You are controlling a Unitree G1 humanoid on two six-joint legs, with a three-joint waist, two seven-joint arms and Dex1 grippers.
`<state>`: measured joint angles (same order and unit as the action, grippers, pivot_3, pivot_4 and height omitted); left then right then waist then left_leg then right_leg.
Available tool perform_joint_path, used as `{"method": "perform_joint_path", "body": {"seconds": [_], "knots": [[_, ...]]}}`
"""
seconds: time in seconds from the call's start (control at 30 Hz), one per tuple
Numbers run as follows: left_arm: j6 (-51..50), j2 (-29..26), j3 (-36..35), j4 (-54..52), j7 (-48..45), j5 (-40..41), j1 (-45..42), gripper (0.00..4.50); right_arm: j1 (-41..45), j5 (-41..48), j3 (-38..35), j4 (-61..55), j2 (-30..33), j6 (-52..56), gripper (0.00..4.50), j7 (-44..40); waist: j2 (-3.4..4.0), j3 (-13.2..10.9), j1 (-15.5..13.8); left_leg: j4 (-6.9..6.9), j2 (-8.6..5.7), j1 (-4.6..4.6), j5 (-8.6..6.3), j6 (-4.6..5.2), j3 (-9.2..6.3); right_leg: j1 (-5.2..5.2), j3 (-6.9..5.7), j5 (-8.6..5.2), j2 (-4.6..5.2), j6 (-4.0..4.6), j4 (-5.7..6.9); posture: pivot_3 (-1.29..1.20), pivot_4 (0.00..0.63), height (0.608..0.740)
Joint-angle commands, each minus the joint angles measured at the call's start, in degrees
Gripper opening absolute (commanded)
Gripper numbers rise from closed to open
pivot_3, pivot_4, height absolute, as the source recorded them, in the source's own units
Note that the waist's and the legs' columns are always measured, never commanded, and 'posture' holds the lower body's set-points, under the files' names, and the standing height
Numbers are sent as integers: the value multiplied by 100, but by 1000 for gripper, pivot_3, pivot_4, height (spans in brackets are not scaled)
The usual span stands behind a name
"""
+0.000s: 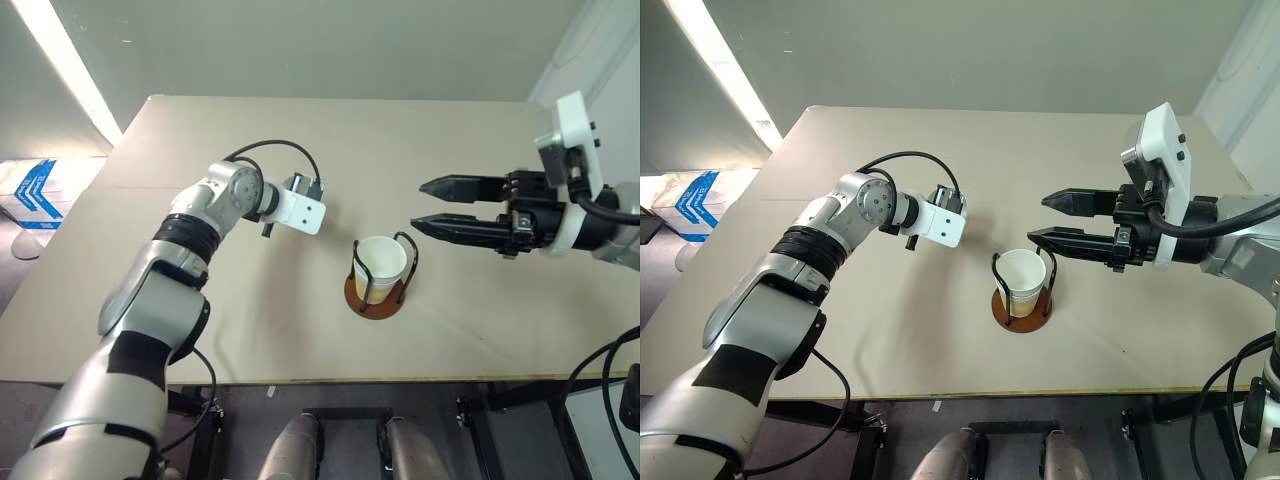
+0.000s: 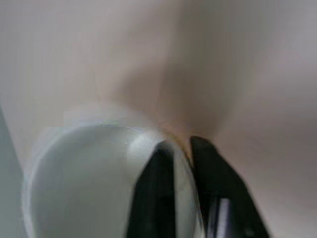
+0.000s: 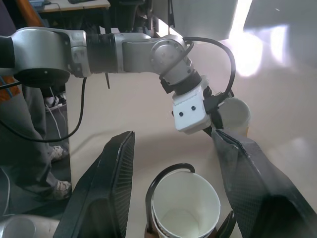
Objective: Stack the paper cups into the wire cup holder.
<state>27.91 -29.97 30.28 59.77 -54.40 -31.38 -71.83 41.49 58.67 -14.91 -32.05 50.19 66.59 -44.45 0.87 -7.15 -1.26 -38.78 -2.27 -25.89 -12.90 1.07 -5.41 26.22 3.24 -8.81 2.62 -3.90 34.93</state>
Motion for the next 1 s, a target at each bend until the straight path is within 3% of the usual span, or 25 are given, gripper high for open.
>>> {"method": "perform_joint_path", "body": {"seconds": [0.03,0.2,0.43,0.57,0.73,1.0], "knots": [[216,-31,-160,-82,-360,249,-187,34,-17,114,-102,-29,162,-153,2632,13,0,0,-7,-3,0,-1,0,0,0,0,0,0,0,-1,0,0,150,740],[52,-182,-579,-801,-1896,1323,124,34,-262,106,-178,-27,302,-346,2632,-105,0,0,-16,-23,0,-12,-5,8,-1,-1,-1,1,-1,-5,0,0,150,740],[-1379,-609,-1086,-2635,-3696,2936,501,34,-1342,-272,-484,-379,557,-1221,2632,-549,0,0,-16,-27,3,-17,-8,13,0,-2,-5,0,-1,-8,3,0,150,740],[-2091,-1139,-772,-3513,-3810,3907,406,34,-1888,-341,-674,-553,534,-1644,2632,-691,0,2,-9,-32,4,-15,-16,26,2,-4,-2,0,0,-9,4,0,150,740],[-2714,-1617,-318,-4071,-3810,5031,22,34,-2237,205,-1108,-748,542,-1792,2632,-747,1,3,-16,-33,5,-10,-40,67,3,-12,-3,4,1,-11,3,0,150,740],[-3008,-1661,308,-4061,-3810,6012,-689,34,-2673,708,-1477,-995,876,-1645,2632,-551,1,3,-15,-38,3,0,-26,65,2,-29,0,-10,2,24,-2,0,150,740]]}}
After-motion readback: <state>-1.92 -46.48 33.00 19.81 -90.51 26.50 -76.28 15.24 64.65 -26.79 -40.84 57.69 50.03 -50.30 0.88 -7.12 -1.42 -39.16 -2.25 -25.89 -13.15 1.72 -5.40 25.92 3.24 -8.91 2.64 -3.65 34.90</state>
